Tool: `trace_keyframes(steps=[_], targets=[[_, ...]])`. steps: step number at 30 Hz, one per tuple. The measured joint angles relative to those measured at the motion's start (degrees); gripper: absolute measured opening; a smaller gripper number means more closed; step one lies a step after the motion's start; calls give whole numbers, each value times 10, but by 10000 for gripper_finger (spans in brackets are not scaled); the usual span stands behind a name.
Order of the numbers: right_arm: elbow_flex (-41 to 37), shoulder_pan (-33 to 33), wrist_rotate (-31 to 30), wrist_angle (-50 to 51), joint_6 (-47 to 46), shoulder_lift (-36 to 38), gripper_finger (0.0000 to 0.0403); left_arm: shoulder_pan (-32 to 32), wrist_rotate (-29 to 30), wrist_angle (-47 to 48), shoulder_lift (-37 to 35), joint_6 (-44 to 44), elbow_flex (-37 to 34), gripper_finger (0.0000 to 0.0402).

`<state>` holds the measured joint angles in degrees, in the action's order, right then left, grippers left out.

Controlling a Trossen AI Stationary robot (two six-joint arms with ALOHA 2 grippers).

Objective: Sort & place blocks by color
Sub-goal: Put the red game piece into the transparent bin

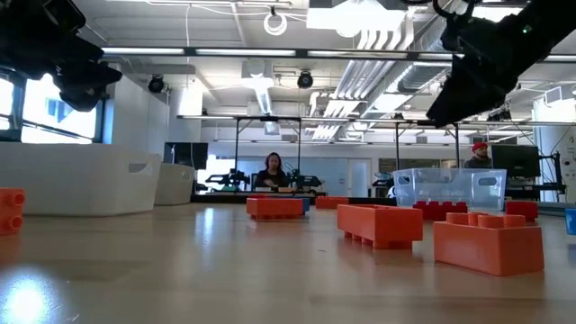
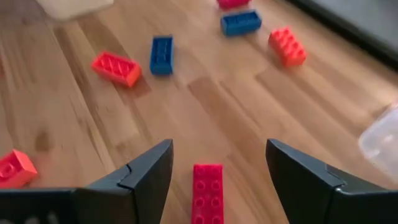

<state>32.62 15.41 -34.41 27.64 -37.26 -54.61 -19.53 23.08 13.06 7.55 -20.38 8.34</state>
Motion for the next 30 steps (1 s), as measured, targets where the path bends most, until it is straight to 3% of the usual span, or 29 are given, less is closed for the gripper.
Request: trace_keyframes(steps=[8, 16, 30], targets=[[0, -74, 102, 0, -63, -86, 244, 0, 17, 0, 0, 29, 0, 168], [0, -139, 208, -35, -43, -162, 244, 0, 16, 0, 0, 26, 0, 168], [0, -142, 240, -68, -13, -247, 244, 0, 16, 0, 0, 26, 0, 168]])
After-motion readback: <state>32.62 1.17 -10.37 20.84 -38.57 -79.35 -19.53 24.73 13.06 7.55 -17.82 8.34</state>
